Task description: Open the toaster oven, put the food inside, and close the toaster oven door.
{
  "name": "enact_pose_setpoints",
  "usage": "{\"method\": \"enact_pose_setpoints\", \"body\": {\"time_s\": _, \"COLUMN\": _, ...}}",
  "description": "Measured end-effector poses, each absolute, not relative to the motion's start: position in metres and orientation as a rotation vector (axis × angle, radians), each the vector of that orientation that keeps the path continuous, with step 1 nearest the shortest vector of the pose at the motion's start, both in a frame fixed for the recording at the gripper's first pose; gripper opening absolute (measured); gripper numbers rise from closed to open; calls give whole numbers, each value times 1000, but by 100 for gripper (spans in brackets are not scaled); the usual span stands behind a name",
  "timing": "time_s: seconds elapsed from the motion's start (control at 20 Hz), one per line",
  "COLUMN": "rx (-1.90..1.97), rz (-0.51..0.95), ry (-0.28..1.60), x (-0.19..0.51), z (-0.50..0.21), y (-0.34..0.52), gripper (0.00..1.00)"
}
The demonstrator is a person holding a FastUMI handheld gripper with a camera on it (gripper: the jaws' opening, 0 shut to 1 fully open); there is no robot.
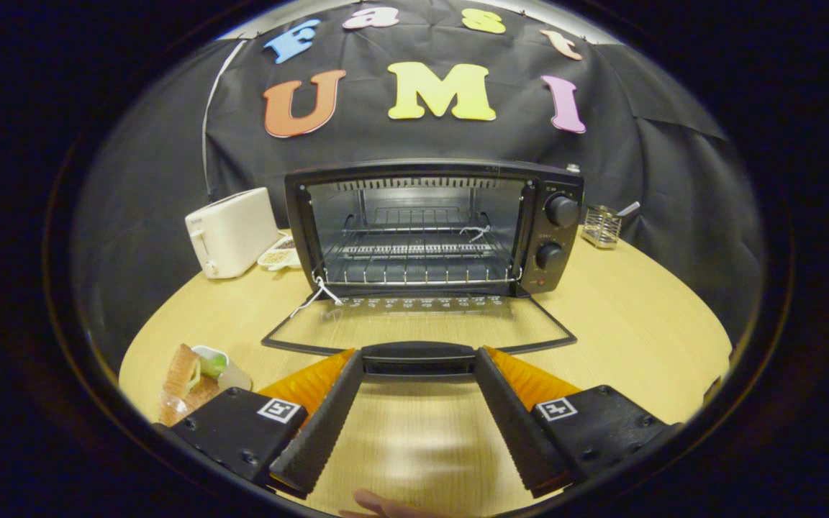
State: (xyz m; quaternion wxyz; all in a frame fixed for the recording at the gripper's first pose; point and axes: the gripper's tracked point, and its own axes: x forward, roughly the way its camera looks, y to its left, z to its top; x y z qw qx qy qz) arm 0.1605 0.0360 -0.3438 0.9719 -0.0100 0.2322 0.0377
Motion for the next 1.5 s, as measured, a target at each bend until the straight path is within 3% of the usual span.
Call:
{"method": "enact_pose_setpoints", "body": {"time_s": 0.25, "rx": -16, "rz": 120, "ry": 503, "x": 154, "z": -351, "y": 37, "gripper": 100}}
{"method": "enact_pose_setpoints", "body": {"time_s": 0.5, "rx": 3, "rz": 277, "ry": 505, "x": 125, "z": -324, "y": 58, "gripper": 100}}
{"method": "enact_pose_setpoints", "body": {"time_s": 0.65, "rx": 119, "rz": 450, "ry": 579, "x": 103, "z": -306, "y": 86, "gripper": 100}}
{"method": "enact_pose_setpoints", "body": {"time_s": 0.9, "rx": 358, "rz": 733, "ry": 877, "x": 68, "z": -294, "y": 135, "gripper": 98}}
{"method": "enact_pose_setpoints", "body": {"time_s": 1.2, "rx": 433, "rz": 800, "ry": 1121, "x": 55, "z": -323, "y": 160, "gripper": 90}}
{"method": "enact_pose_setpoints", "body": {"time_s": 1.4, "rx": 477, "rz": 820, "ry": 1180, "x": 58, "z": -323, "y": 175, "gripper": 78}}
{"method": "enact_pose_setpoints", "body": {"time_s": 1.5, "rx": 487, "rz": 827, "ry": 1223, "x": 52, "z": -329, "y": 182, "gripper": 63}}
